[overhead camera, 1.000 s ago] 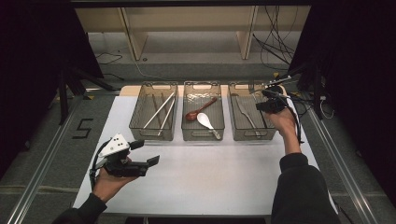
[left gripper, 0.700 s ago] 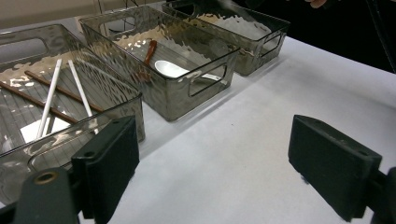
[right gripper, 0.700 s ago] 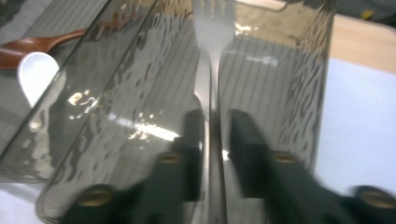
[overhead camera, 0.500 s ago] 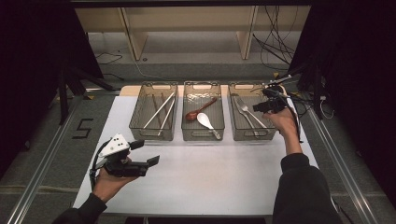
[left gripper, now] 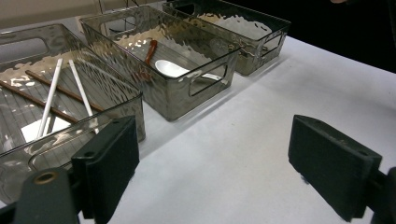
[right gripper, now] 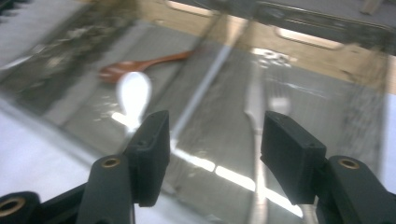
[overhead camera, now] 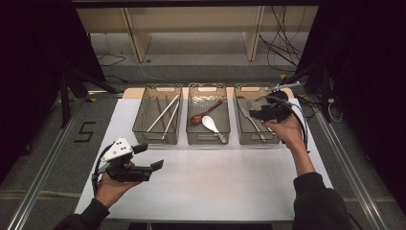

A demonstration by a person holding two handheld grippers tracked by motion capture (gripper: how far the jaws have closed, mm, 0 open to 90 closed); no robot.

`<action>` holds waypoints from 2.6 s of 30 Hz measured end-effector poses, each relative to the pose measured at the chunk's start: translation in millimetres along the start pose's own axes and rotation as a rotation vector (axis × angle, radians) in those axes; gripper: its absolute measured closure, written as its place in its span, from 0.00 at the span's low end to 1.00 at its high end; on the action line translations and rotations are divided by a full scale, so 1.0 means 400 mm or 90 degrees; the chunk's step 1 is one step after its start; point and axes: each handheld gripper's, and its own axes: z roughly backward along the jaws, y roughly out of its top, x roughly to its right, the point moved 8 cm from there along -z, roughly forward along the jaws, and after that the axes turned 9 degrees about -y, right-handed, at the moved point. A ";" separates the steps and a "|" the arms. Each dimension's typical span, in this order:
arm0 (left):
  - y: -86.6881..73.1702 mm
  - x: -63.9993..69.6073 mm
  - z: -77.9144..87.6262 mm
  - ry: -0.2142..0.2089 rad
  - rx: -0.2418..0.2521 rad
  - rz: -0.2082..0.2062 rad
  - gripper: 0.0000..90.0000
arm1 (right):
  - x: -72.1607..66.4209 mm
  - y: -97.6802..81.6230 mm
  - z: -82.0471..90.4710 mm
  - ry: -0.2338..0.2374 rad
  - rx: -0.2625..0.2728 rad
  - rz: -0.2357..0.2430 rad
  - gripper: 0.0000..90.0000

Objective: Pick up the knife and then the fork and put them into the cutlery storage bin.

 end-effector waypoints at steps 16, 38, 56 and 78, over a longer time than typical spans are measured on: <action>0.000 0.004 -0.001 -0.001 -0.004 -0.003 0.18 | -0.127 -0.071 0.094 0.083 0.063 0.019 0.38; -0.003 0.009 -0.012 -0.004 -0.012 -0.003 0.18 | -0.215 -0.156 0.150 0.143 0.123 0.024 0.34; -0.003 0.010 -0.008 -0.013 -0.011 -0.002 0.17 | -0.233 -0.208 0.185 0.150 0.175 0.009 0.32; 0.001 0.016 -0.006 -0.028 -0.001 0.013 0.17 | -0.233 -0.279 0.203 0.132 0.170 0.019 0.23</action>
